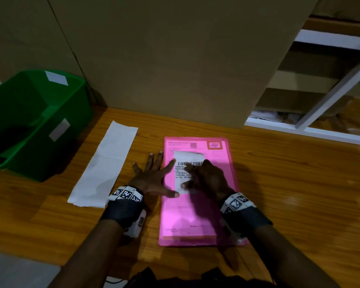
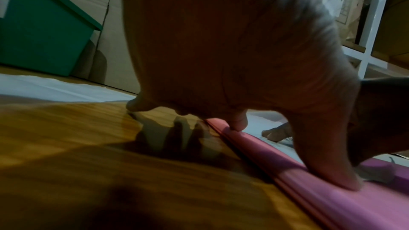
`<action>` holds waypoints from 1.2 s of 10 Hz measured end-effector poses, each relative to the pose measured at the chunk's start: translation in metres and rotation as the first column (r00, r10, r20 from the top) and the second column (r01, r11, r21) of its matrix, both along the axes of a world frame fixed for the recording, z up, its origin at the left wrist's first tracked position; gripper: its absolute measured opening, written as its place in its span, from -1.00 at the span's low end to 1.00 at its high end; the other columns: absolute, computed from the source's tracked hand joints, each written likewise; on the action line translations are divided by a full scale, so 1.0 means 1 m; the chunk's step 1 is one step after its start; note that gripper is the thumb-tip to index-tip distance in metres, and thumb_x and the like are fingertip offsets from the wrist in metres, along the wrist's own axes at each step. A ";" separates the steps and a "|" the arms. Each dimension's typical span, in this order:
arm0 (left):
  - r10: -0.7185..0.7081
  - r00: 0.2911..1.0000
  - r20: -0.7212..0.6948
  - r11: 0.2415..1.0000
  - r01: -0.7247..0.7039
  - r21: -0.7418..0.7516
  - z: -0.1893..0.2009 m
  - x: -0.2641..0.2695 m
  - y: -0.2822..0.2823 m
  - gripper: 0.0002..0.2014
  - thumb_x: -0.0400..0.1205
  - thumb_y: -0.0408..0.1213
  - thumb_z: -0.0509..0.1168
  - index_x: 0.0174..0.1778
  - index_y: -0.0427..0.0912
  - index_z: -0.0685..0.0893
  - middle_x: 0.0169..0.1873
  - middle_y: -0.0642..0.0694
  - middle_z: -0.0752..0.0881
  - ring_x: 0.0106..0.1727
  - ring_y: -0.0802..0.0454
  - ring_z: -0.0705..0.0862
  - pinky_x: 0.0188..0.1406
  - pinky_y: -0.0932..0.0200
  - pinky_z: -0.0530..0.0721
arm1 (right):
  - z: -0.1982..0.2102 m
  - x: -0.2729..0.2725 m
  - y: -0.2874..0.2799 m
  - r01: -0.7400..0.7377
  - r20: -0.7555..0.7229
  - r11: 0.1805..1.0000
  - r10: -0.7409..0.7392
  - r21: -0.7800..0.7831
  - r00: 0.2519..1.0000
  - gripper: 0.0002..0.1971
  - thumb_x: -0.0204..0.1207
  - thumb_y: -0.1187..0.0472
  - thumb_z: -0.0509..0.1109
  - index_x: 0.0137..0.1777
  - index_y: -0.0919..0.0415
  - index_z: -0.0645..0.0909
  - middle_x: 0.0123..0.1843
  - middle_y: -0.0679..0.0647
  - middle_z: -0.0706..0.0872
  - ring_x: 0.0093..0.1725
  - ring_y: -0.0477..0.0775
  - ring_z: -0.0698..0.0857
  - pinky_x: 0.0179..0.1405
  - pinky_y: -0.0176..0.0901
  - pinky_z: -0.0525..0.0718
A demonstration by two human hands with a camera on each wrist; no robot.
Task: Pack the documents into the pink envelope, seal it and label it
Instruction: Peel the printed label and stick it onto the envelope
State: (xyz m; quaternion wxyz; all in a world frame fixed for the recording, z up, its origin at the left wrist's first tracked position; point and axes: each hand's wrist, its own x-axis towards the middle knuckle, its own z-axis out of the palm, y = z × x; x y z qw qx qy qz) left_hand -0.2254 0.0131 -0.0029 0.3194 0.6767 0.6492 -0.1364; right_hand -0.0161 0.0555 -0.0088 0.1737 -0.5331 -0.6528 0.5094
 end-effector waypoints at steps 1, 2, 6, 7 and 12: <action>-0.003 1.000 -0.019 1.000 0.002 -0.020 -0.001 -0.001 0.002 0.27 0.24 0.53 0.34 0.59 0.29 -0.45 0.46 -0.09 -0.65 0.53 -0.28 -0.61 0.32 -0.68 -0.45 | 0.011 -0.008 -0.006 -0.371 0.521 0.853 0.142 0.367 0.841 -0.49 0.49 -0.13 0.46 0.35 0.16 0.65 0.24 0.10 0.77 0.18 0.13 0.71 -0.01 -0.02 0.71; 0.007 0.999 -0.039 1.000 -0.008 -0.021 0.000 -0.001 0.003 0.26 0.23 0.54 0.33 0.59 0.31 -0.43 0.48 -0.08 -0.64 0.55 -0.30 -0.59 0.33 -0.68 -0.44 | 0.018 -0.012 -0.008 -0.588 0.761 0.760 0.201 0.276 0.617 -0.41 0.53 -0.21 0.37 0.50 0.03 0.50 0.51 0.03 0.57 0.41 0.26 0.47 0.15 0.05 0.54; 0.013 0.993 -0.118 1.000 -0.014 -0.005 0.004 0.003 0.003 0.10 0.31 0.64 0.09 0.60 0.33 -0.39 0.62 -0.12 -0.49 0.61 -0.28 -0.52 0.38 -0.63 -0.44 | 0.027 0.044 -0.015 -0.484 0.748 0.818 0.103 0.311 0.655 -0.39 0.37 -0.38 0.12 0.43 -0.32 0.54 0.45 -0.16 0.63 0.27 0.19 0.56 0.20 0.01 0.53; 0.018 0.986 -0.165 1.000 -0.016 0.016 0.006 0.009 0.002 0.13 0.30 0.64 0.11 0.61 0.30 -0.39 0.63 -0.13 -0.47 0.61 -0.29 -0.51 0.36 -0.64 -0.45 | 0.023 0.046 -0.009 -0.388 0.721 0.859 0.032 0.334 0.692 -0.50 0.51 -0.32 0.26 0.45 -0.29 0.55 0.17 0.16 0.69 0.07 0.26 0.68 0.06 -0.08 0.62; -0.081 0.970 -0.229 0.989 0.107 0.101 0.020 0.015 0.016 0.47 -0.15 0.81 -0.05 0.65 0.16 -0.36 0.64 -0.24 -0.42 0.62 -0.36 -0.45 0.31 -0.68 -0.44 | 0.038 0.024 0.035 -0.498 0.653 0.864 0.339 0.068 0.677 -0.30 0.52 -0.18 0.42 0.64 -0.11 0.30 0.16 0.01 0.51 0.42 0.35 0.46 0.22 -0.16 0.57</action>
